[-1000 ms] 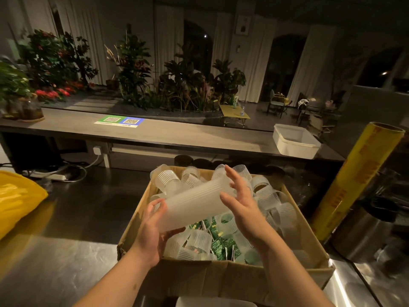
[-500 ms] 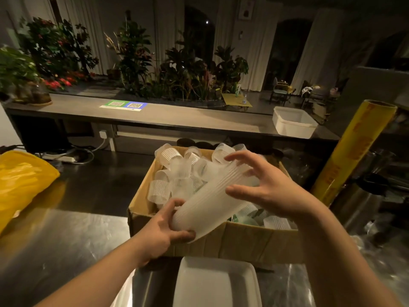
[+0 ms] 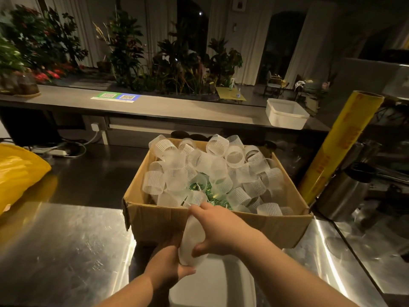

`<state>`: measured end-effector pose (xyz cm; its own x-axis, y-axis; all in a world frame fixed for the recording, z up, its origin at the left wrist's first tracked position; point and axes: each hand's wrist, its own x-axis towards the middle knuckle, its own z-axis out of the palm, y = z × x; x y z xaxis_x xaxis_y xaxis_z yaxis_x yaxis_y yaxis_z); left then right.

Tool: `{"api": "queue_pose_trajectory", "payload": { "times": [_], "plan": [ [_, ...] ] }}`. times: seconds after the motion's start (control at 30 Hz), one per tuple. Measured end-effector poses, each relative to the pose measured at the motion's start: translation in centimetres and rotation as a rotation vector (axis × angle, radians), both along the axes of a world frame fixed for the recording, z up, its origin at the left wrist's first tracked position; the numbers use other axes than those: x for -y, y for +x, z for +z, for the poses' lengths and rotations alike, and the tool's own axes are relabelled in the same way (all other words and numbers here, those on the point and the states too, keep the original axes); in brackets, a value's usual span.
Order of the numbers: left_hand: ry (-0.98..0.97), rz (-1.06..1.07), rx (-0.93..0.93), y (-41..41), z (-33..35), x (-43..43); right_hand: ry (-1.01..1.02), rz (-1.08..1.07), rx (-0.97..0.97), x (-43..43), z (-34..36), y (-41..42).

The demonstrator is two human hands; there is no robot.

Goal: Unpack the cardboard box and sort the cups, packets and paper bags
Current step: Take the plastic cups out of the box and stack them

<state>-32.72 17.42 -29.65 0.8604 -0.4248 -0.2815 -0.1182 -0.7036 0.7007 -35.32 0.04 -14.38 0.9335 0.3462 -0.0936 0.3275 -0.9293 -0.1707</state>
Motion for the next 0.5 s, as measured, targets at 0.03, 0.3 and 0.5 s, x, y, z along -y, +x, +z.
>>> {"api": "queue_pose_trajectory", "payload": {
  "times": [0.03, 0.3, 0.5],
  "plan": [
    [0.036, -0.014, -0.005, 0.1, -0.2, 0.2, -0.013, 0.01, -0.017, -0.2, -0.4, 0.2],
    [0.186, -0.08, -0.051, 1.6, -0.5, 0.2, -0.081, 0.064, -0.129, -0.9, -3.5, 0.6],
    [0.288, -0.104, -0.114, 2.5, 0.8, 0.2, -0.16, 0.101, -0.07, -0.7, -4.0, 1.0]
  ]
}}
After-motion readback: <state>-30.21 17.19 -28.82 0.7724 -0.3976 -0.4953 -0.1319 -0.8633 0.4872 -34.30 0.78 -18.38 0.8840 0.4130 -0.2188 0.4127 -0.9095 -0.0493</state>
